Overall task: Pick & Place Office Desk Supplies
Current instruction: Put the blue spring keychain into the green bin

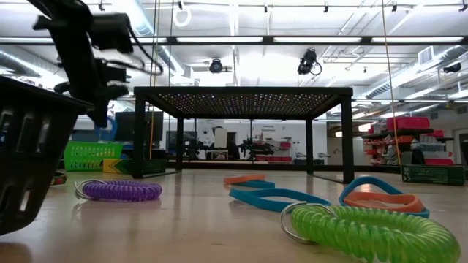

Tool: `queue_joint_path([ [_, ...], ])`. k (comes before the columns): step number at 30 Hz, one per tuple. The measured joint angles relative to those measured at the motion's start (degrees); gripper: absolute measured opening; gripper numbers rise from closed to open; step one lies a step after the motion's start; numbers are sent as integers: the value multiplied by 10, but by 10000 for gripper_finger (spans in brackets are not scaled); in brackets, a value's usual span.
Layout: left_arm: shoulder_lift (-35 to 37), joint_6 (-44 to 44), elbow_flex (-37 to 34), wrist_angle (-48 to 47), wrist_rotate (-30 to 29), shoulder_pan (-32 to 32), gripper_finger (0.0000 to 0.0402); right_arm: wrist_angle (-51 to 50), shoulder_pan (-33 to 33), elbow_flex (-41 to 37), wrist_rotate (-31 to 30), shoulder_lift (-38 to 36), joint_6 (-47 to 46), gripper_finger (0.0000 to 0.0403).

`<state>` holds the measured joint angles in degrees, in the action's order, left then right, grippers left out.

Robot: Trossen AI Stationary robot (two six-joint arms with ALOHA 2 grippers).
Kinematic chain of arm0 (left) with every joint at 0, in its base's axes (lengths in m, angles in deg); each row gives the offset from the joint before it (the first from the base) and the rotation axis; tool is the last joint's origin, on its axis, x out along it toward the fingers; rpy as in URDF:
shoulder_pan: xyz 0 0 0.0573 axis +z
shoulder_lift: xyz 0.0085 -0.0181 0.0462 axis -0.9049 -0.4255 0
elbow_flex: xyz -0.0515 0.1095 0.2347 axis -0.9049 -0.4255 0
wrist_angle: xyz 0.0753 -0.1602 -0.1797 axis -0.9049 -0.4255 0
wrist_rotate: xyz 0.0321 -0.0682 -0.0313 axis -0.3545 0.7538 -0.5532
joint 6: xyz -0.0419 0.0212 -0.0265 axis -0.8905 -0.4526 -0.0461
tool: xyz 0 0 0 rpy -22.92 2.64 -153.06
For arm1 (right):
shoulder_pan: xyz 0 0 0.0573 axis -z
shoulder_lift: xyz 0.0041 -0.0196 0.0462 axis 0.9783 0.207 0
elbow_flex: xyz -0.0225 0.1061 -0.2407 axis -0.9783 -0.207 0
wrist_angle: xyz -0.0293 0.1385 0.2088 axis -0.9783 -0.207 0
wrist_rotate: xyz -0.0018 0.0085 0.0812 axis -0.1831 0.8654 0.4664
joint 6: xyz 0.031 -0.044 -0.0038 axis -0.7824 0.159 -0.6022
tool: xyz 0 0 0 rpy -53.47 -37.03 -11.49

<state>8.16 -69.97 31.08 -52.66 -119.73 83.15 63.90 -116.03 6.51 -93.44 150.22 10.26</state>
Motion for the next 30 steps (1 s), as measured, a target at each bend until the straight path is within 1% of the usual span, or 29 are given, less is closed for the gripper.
queue_joint_path([
  [3, -48, 3, 0, 1, 1, 19, 25, 0, -10, 0, 0, 0, 2, 231],
  [6, -90, 11, 0, 4, 14, 35, 25, 0, -15, 0, 0, 0, 0, 231],
  [12, -148, 19, 0, 11, 14, 58, 28, 0, -18, 0, -15, 0, -2, 231],
  [14, -156, 26, 0, 17, 5, 61, 52, 0, -18, 0, -15, 0, -2, 231],
  [20, -159, 23, 0, 21, -50, 61, 148, 5, -17, 0, -15, 1, -4, 231],
  [23, -155, 25, 0, 22, -65, 61, 185, 5, -14, 0, -15, 1, -11, 231],
  [26, -154, 25, 0, 27, -83, 61, 211, 5, -13, 0, -15, 1, -11, 231],
  [30, -143, 37, 0, 42, -104, 60, 229, 5, -8, 0, -15, 1, -13, 231],
])
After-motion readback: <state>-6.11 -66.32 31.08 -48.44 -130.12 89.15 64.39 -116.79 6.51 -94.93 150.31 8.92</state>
